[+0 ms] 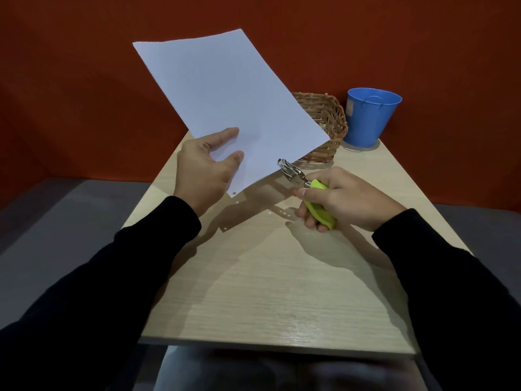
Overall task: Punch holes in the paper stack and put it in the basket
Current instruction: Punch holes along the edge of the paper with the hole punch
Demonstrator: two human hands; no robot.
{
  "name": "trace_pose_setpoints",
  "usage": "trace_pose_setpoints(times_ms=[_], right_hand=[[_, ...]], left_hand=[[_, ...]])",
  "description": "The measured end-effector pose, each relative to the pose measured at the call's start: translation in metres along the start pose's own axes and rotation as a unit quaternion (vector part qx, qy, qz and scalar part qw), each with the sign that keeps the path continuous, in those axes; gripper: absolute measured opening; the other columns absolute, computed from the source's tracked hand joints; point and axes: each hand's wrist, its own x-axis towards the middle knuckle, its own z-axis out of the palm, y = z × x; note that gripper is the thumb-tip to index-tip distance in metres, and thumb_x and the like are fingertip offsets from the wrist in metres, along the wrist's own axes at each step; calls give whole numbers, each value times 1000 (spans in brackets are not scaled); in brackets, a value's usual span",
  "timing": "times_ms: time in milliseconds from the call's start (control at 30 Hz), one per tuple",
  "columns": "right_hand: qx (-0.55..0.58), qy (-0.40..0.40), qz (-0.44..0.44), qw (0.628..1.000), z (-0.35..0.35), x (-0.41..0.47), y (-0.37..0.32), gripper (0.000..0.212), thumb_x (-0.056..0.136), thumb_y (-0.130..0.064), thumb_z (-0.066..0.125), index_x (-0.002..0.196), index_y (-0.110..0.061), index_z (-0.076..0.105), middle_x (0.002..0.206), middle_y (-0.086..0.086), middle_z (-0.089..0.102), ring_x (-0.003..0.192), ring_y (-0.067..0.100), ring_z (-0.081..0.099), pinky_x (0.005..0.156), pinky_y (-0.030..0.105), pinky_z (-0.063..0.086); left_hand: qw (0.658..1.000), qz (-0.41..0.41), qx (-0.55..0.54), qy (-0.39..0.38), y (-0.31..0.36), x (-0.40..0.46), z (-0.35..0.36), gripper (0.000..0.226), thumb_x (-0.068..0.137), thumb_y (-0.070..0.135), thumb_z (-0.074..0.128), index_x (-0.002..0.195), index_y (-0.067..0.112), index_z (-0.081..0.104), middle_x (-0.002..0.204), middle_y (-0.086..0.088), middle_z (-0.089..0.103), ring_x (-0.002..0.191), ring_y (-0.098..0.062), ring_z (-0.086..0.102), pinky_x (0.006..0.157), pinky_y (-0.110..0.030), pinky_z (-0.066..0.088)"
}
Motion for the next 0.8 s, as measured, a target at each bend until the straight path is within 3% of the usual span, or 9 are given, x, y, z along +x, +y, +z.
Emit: trace_pose_setpoints(times_ms=[167, 300, 367, 433, 500, 567, 667, 733, 800], right_hand=[[0, 12, -62, 998, -1, 5, 8, 26, 103, -21, 62, 108, 5, 63, 82, 16, 62, 72, 29, 58, 64, 39, 47], [23, 15, -92, 995, 2, 2, 6, 22, 104, -14, 61, 116, 4, 66, 86, 10, 70, 75, 15, 68, 55, 20, 50], [-50, 38, -117, 991, 2, 2, 7, 16, 104, -17, 63, 113, -6, 71, 94, 9, 76, 73, 4, 69, 64, 24, 54], [-121, 69, -113, 984, 1, 3, 8, 16, 103, -27, 63, 104, -15, 73, 90, 2, 77, 73, 13, 72, 72, 39, 58], [-35, 70, -69, 995, -2, 6, 10, 21, 104, -25, 61, 106, -6, 69, 85, 9, 76, 69, 28, 71, 65, 46, 56], [93, 31, -24, 995, -1, 4, 9, 26, 105, -18, 58, 112, 7, 62, 83, 24, 71, 67, 38, 67, 57, 41, 51], [133, -11, -1, 991, 1, -3, 1, 25, 106, -16, 56, 112, 7, 62, 83, 29, 70, 65, 40, 68, 53, 36, 51], [73, 27, -22, 997, -1, -1, 1, 23, 106, -18, 57, 108, 4, 64, 81, 21, 72, 65, 36, 69, 56, 37, 53], [-86, 105, -56, 989, -6, 1, 4, 21, 103, -26, 61, 100, -8, 70, 82, 7, 77, 72, 25, 73, 66, 42, 58]], left_hand=[[1000, -1, 1, 3, 1, -1, 0, 41, 90, 15, 76, 130, 15, 69, 132, 7, 68, 124, 2, 60, 96, 1, 39], [1000, 6, 15, 0, 2, 0, -1, 40, 90, 15, 75, 130, 15, 71, 132, 7, 69, 123, 4, 60, 101, -2, 40], [999, 19, 27, 4, 4, 0, -2, 40, 90, 13, 73, 129, 15, 71, 131, 6, 70, 122, 6, 60, 101, -2, 39], [995, 70, 66, 25, 9, -3, -3, 38, 90, 12, 72, 128, 13, 72, 129, 4, 71, 119, 7, 60, 101, -3, 40], [978, 155, 131, 57, 9, -4, -3, 37, 90, 11, 70, 126, 11, 73, 124, 0, 73, 112, 0, 67, 100, -8, 45], [957, 215, 181, 70, 8, -3, -3, 35, 89, 9, 70, 124, 10, 74, 118, -4, 76, 100, -15, 74, 93, -12, 50], [945, 241, 207, 74, 5, -2, -4, 34, 87, 7, 71, 121, 9, 75, 112, -7, 78, 90, -17, 74, 89, 1, 40], [954, 219, 195, 63, 6, -2, -4, 34, 90, 12, 71, 124, 10, 74, 120, -5, 75, 104, -14, 73, 98, -8, 45], [970, 178, 157, 50, 7, -2, -6, 35, 91, 15, 71, 126, 11, 72, 127, -1, 71, 116, -5, 66, 107, -16, 46]])
